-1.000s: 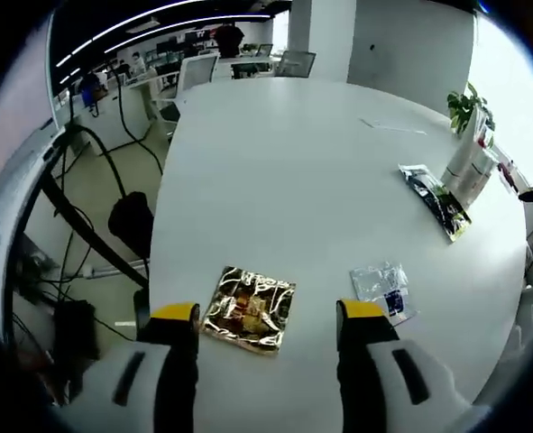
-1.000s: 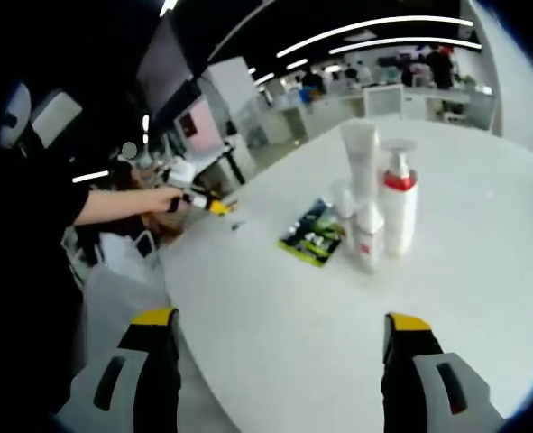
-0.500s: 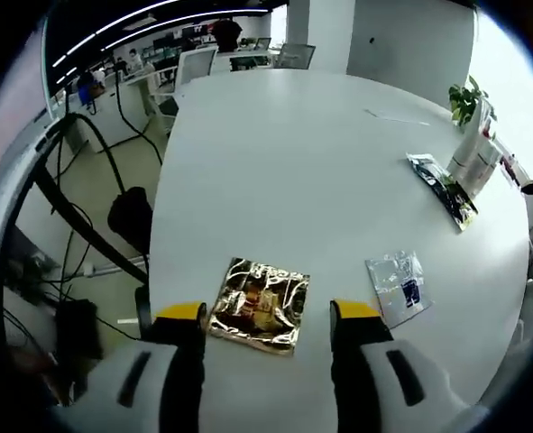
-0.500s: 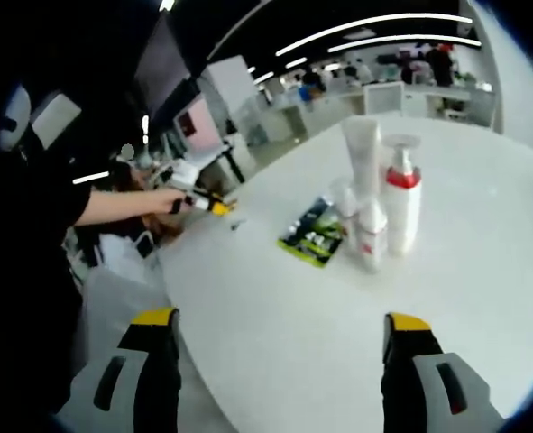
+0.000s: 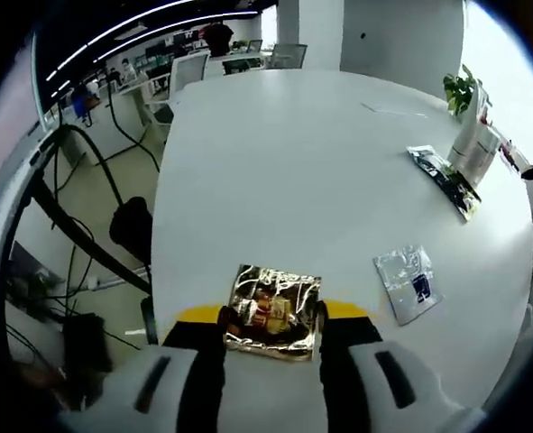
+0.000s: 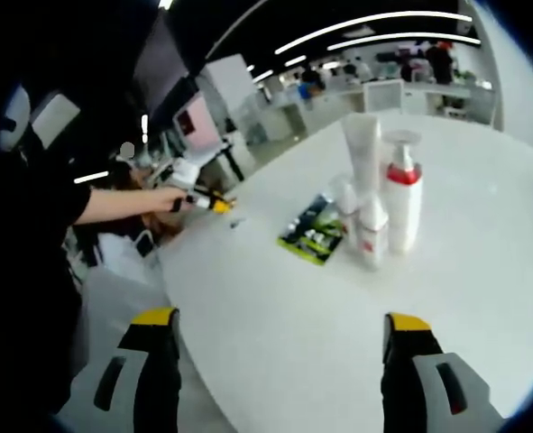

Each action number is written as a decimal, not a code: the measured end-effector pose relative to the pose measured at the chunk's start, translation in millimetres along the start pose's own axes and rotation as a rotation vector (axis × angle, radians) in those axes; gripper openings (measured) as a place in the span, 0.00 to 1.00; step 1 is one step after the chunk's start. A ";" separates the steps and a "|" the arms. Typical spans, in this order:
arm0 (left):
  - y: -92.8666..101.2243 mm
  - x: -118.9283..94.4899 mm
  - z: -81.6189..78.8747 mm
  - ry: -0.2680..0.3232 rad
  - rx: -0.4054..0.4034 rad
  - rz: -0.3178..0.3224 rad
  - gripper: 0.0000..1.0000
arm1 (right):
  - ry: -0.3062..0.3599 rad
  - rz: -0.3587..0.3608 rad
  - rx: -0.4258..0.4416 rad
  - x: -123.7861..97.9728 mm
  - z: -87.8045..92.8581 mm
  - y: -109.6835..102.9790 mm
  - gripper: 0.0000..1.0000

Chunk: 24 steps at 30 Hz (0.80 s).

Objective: Arrange the skincare products in the storage area until every visible bottle or jar stands upright without overlapping.

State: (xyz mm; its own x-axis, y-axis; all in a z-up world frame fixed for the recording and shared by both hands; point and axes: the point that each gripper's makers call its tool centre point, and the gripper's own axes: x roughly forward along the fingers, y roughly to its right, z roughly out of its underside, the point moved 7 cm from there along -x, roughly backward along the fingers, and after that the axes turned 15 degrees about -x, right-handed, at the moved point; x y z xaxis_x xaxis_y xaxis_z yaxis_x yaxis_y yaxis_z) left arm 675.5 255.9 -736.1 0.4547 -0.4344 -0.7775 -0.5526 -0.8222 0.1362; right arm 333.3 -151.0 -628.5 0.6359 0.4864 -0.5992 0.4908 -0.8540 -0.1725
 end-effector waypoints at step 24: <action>23.7 -9.8 -3.2 0.028 0.071 0.018 0.07 | 0.064 -0.044 0.018 9.0 -11.9 -9.6 0.95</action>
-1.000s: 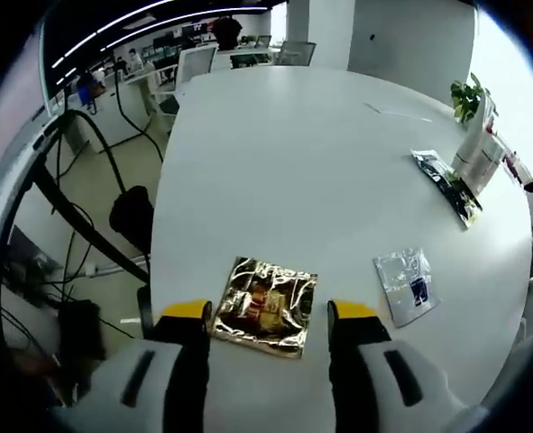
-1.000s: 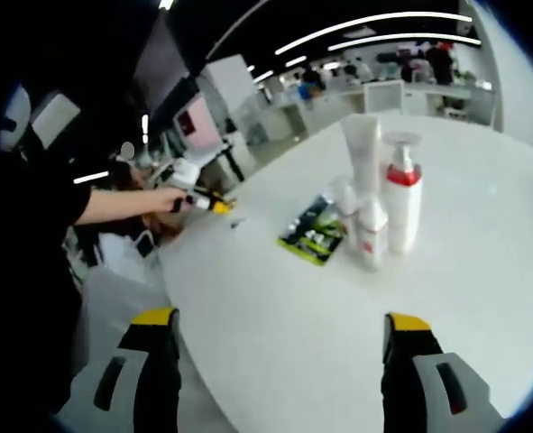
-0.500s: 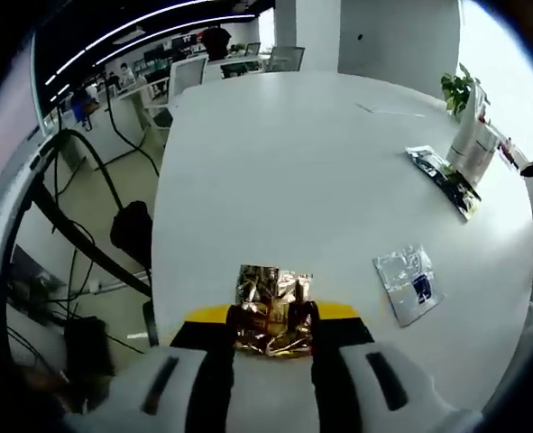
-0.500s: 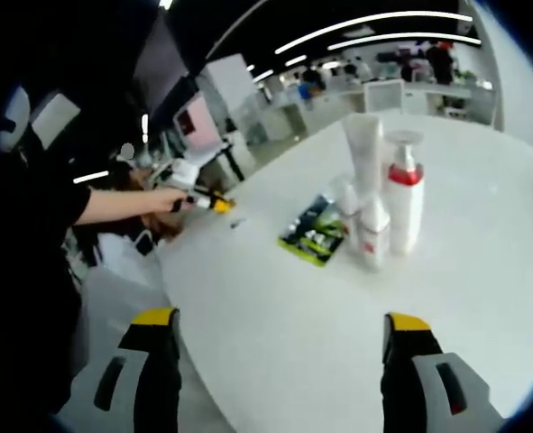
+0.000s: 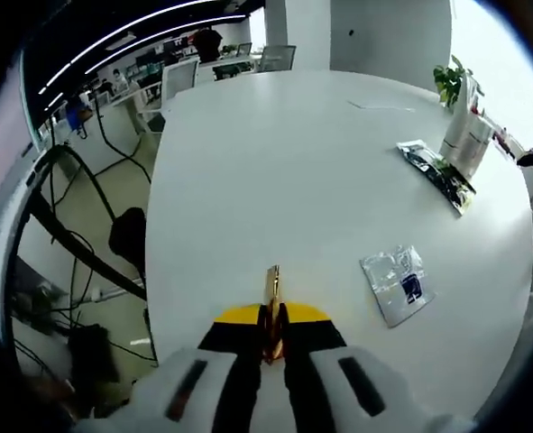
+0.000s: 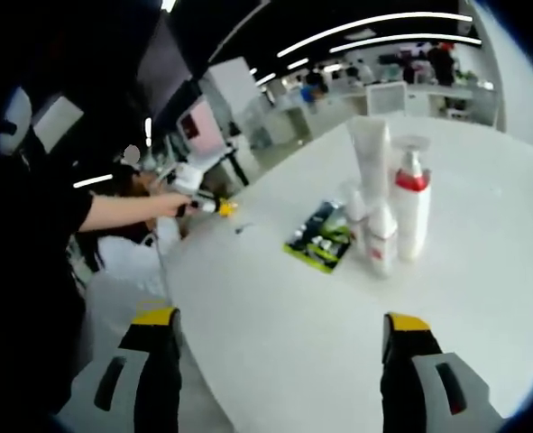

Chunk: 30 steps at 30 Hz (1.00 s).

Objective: Arrange the skincare products in the storage area until every visible bottle or jar stands upright without overlapping.

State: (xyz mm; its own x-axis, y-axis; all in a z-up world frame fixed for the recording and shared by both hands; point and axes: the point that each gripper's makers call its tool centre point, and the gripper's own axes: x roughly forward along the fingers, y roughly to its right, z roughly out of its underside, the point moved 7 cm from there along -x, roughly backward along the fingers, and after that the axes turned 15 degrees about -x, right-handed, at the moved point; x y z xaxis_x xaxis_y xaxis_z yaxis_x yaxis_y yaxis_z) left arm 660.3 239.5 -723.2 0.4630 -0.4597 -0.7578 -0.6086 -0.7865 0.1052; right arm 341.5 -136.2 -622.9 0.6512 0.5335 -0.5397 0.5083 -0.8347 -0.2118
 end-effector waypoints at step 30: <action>236.6 -161.4 -112.1 0.331 0.561 0.483 0.08 | 0.257 -0.244 -0.445 39.2 -177.3 -39.9 0.23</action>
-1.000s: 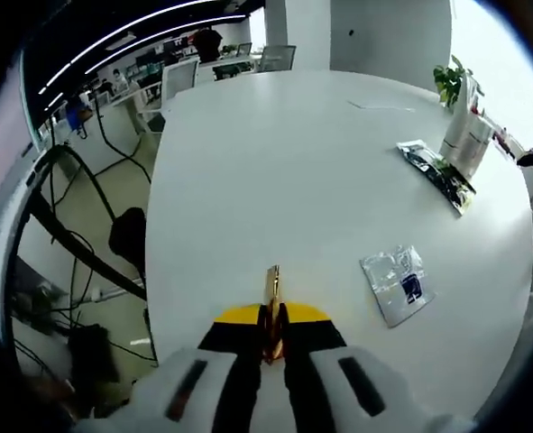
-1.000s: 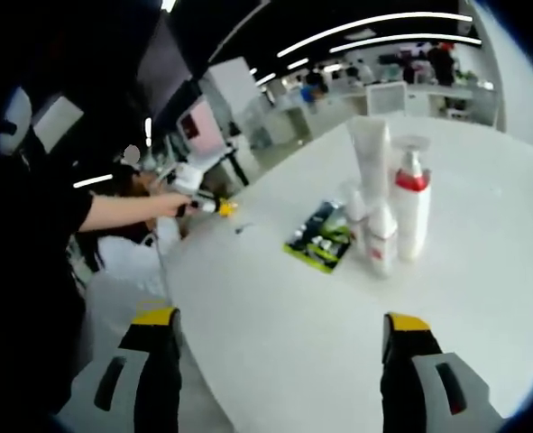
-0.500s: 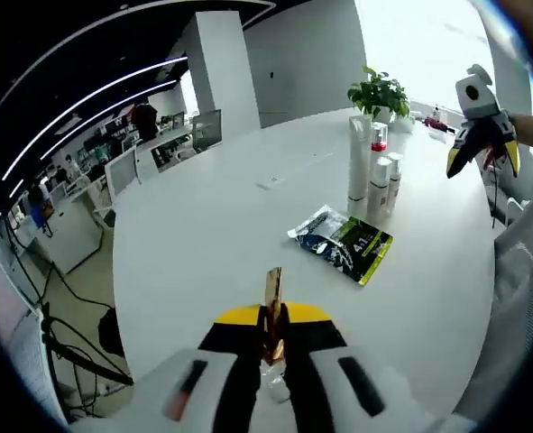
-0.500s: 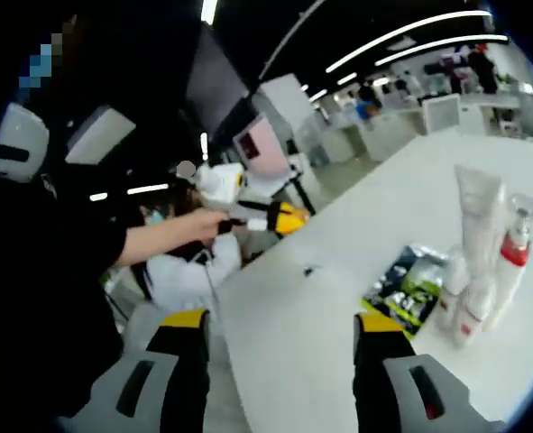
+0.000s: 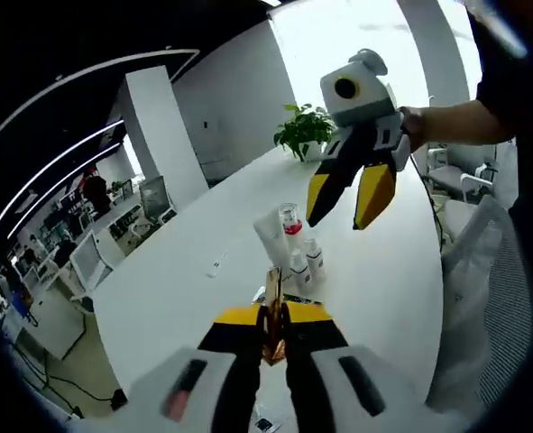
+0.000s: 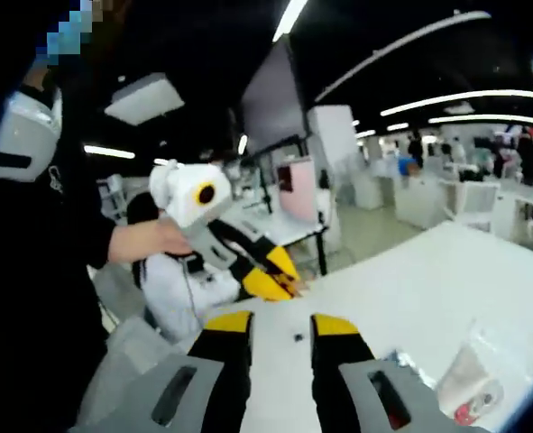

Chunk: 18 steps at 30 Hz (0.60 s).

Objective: Arrange the skincare products in the storage area until every visible bottle or jar stands upright without overlapping.

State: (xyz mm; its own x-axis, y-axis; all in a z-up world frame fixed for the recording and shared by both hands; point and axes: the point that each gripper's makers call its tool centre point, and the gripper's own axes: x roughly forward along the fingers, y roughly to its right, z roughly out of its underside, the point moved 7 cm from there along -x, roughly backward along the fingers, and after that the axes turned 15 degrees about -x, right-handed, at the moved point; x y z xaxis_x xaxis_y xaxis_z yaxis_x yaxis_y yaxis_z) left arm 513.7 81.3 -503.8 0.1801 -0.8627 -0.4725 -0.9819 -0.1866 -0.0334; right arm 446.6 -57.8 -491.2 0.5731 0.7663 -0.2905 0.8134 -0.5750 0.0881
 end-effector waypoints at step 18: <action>38.0 -8.5 -35.3 -0.007 0.106 0.104 0.08 | -0.001 -0.035 -0.127 -12.5 -20.3 -10.4 0.11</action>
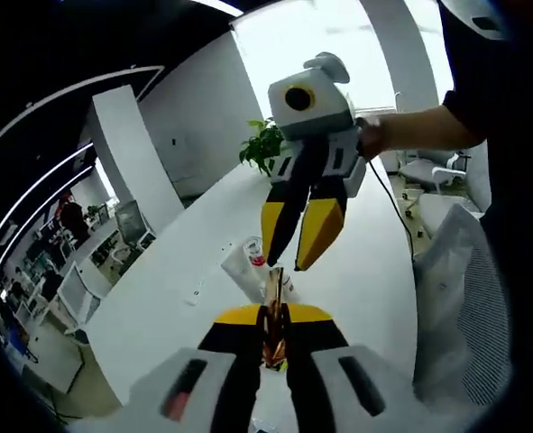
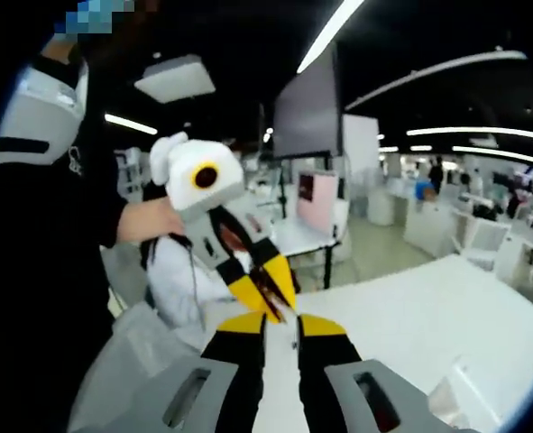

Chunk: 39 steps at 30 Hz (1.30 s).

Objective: Arrange the skincare products in the storage area until every visible bottle or jar stands upright without overlapping.

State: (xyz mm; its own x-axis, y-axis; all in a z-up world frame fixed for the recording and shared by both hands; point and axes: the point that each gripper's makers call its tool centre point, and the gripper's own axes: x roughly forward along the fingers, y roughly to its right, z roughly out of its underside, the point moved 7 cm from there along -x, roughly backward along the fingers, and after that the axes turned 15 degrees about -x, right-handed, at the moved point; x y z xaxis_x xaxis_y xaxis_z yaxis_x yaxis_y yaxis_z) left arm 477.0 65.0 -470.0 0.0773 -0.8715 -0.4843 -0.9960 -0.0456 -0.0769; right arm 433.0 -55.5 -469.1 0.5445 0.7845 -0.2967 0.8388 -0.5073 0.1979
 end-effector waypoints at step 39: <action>10.4 -22.0 26.1 0.334 -0.691 0.187 0.25 | 0.209 0.013 0.093 -37.3 -32.8 -10.6 0.00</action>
State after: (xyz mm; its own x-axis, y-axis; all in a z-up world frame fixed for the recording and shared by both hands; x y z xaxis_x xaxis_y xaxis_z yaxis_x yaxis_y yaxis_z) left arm 466.1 96.5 -482.9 -0.0030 -0.9902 -0.1395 -0.8018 -0.0810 0.5920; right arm 403.6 -67.7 -429.5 0.5508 0.8294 -0.0929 0.8336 -0.5412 0.1109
